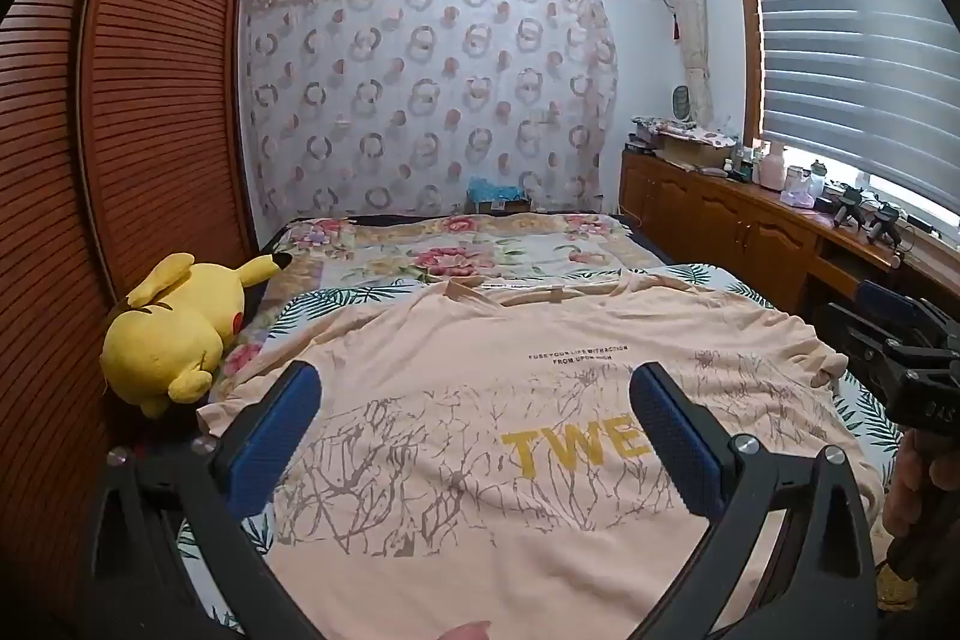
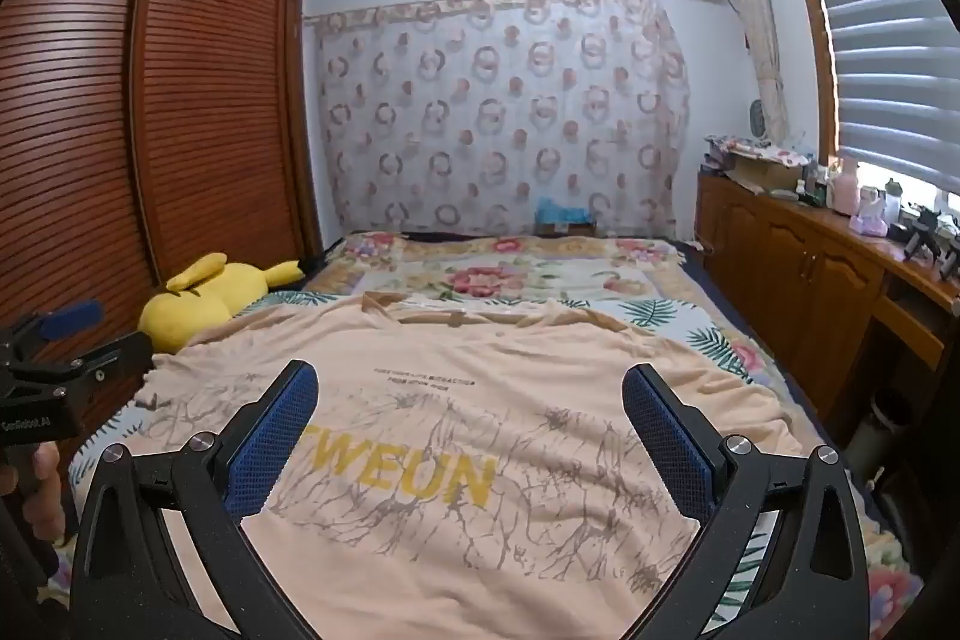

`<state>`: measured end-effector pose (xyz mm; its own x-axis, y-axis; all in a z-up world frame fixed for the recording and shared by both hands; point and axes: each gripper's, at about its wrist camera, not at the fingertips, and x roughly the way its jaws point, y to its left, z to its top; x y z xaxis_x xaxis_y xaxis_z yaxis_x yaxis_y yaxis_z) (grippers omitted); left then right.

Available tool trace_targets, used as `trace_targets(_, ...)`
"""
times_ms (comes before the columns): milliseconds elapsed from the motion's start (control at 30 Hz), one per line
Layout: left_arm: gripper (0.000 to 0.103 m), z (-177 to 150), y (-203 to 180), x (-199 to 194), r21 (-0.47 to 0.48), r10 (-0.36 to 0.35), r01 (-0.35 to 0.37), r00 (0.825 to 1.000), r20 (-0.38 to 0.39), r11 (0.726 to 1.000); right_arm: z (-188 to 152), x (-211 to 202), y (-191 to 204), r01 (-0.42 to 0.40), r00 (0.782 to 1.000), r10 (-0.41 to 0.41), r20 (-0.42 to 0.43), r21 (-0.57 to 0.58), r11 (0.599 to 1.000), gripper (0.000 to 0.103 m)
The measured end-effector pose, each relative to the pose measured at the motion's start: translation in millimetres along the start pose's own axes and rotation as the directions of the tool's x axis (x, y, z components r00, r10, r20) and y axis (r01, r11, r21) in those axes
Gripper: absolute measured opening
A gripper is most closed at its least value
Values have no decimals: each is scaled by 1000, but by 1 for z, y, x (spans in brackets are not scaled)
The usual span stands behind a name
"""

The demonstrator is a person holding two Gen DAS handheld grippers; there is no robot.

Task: Fold small clothes

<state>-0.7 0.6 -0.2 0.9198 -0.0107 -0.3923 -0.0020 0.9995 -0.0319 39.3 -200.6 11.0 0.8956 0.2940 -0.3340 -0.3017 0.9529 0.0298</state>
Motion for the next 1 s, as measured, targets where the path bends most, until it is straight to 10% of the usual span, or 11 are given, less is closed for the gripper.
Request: trace_targets(1000,103,0,7,-1,3,16,-16,1000,-7,1000,0,0,2,1,1000,-1,-10,-5,1000,103)
